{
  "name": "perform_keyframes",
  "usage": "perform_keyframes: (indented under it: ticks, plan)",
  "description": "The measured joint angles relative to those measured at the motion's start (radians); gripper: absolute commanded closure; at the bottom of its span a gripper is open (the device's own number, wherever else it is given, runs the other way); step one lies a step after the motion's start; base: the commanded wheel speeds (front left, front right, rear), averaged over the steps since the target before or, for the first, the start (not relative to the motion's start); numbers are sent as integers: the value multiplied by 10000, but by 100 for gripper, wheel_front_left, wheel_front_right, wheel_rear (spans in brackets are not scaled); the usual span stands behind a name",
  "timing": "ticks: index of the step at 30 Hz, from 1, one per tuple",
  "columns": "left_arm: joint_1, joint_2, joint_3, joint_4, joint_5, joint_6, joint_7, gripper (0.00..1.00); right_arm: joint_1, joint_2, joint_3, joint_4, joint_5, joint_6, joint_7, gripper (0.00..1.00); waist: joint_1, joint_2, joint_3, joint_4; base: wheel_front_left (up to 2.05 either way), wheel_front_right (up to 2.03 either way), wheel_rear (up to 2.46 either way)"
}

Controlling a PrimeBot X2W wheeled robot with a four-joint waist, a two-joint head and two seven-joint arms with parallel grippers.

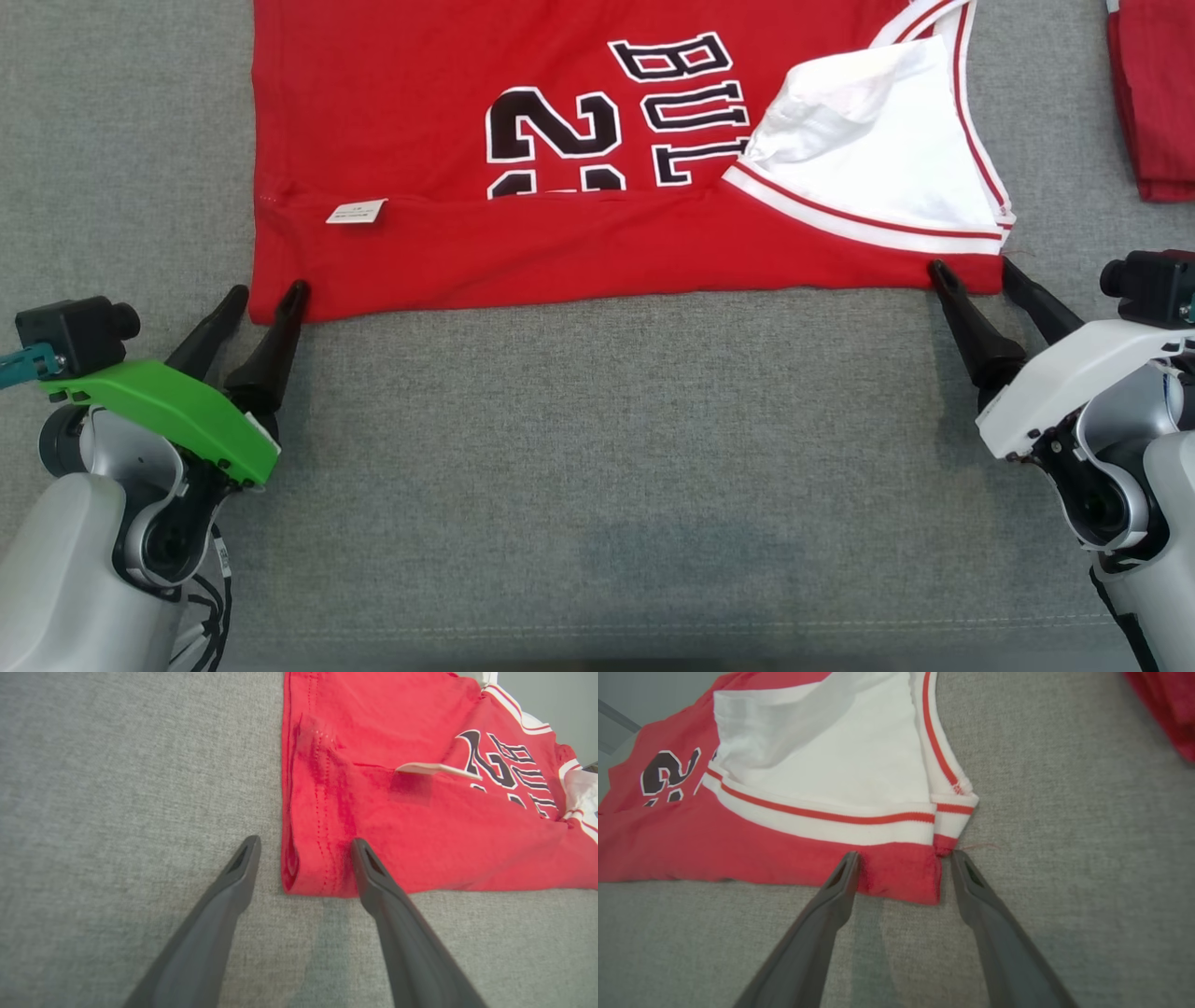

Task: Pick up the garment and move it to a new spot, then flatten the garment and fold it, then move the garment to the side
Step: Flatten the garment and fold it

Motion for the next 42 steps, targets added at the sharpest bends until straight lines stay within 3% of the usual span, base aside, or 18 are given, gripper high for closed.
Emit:
perform_keyframes:
  ticks: [9, 10, 11, 12, 13, 14, 28, 37, 42]
  plan:
    - [-156, 0, -40, 130, -167, 0, 332, 0, 1, 15, 10, -92, 10, -4, 92, 2, -1, 0, 65, 7, 0, 0, 0]
    - [-190, -2, -40, 201, -205, 2, 403, 0, -6, 15, 17, -105, 10, -4, 102, 14, 0, 0, 72, 1, 0, 0, 0]
    - [-234, 6, -40, 247, -211, 2, 447, 0, -35, 17, 52, -121, 10, -2, 130, 42, 0, 0, 78, -11, 0, 0, 0]
    - [-254, 21, -35, 265, -211, 0, 485, 13, -69, 40, 105, -127, 29, 12, 173, 64, 0, 0, 83, -34, 0, 0, 0]
    - [-263, 17, -27, 290, -261, 0, 520, 89, -105, 96, 142, -125, 77, 15, 194, 87, 0, 0, 83, -62, 0, 0, 0]
    - [-272, 4, -6, 314, -336, 0, 523, 100, -148, 182, 153, -115, 153, 44, 232, 100, 0, 0, 79, -92, 0, 0, 0]
    - [226, 349, -159, 834, -571, -105, 1175, 100, 782, 247, -102, -12, 1693, 539, 899, 100, 0, 0, -861, -202, 0, 0, 0]
    - [1703, 617, -190, 767, -1070, -134, 1689, 100, 2575, -4, -514, -414, 2550, 522, 1446, 100, 0, 0, -1965, -230, 0, 0, 0]
    - [2714, 736, -94, 370, -1555, -75, 2121, 100, 3877, -128, -541, -917, 2777, 253, 1854, 100, 0, 0, -2575, -227, 0, 0, 0]
